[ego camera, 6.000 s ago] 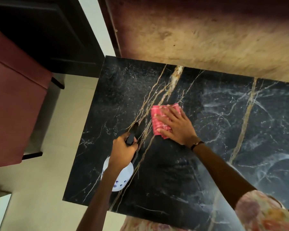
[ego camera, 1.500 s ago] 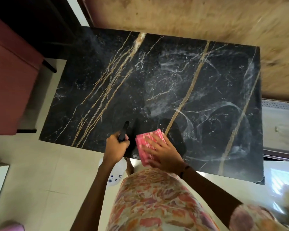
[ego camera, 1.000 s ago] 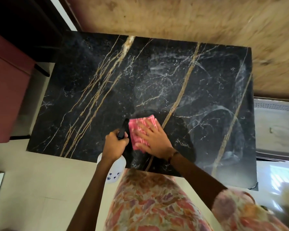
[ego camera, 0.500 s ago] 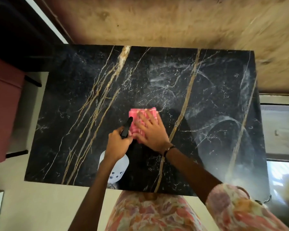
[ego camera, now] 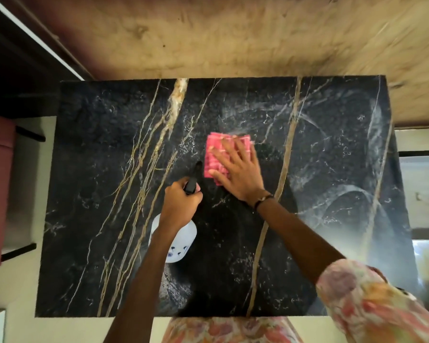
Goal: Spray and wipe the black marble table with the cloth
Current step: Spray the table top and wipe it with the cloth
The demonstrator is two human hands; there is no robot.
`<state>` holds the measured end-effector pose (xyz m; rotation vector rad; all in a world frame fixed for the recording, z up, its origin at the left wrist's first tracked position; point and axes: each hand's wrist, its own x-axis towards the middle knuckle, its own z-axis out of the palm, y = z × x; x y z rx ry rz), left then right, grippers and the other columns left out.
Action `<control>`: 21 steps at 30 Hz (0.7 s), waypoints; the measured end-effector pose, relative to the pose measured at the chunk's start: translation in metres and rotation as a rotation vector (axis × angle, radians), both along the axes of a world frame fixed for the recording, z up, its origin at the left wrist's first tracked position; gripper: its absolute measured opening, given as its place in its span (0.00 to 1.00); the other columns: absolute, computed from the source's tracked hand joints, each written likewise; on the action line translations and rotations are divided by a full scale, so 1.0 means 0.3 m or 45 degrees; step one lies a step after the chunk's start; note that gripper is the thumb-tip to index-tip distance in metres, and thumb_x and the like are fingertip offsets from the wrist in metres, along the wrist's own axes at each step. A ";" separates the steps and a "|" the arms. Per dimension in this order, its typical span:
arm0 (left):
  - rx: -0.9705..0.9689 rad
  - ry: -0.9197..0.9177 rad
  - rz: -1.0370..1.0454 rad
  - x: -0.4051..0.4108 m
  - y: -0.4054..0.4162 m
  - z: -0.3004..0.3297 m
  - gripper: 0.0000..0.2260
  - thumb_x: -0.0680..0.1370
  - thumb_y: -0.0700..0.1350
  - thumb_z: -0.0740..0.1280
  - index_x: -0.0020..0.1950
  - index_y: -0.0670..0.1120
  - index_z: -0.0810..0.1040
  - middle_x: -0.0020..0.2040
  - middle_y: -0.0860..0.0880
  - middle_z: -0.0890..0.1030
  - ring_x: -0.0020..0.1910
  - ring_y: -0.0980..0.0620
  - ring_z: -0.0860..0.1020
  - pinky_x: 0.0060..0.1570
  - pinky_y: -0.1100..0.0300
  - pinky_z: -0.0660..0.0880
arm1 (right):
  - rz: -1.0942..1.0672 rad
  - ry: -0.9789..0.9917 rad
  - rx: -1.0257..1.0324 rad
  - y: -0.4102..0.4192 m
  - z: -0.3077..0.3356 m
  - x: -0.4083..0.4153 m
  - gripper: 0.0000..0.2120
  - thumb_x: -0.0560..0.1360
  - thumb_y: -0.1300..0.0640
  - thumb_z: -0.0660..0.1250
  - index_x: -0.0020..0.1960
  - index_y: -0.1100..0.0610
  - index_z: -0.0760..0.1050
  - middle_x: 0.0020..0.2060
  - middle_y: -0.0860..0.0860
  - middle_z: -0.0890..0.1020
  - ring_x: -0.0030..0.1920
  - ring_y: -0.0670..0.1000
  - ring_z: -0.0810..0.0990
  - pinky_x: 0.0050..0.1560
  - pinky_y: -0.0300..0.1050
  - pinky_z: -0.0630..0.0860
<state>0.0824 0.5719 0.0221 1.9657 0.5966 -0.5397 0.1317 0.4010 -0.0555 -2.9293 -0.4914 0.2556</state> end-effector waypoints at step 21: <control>-0.016 -0.045 -0.001 0.356 0.029 -0.010 0.03 0.72 0.38 0.64 0.42 0.40 0.77 0.28 0.45 0.70 0.25 0.47 0.65 0.32 0.53 0.65 | 0.338 -0.083 0.019 -0.169 -0.037 0.227 0.30 0.77 0.32 0.45 0.75 0.44 0.56 0.75 0.52 0.63 0.76 0.57 0.56 0.74 0.62 0.51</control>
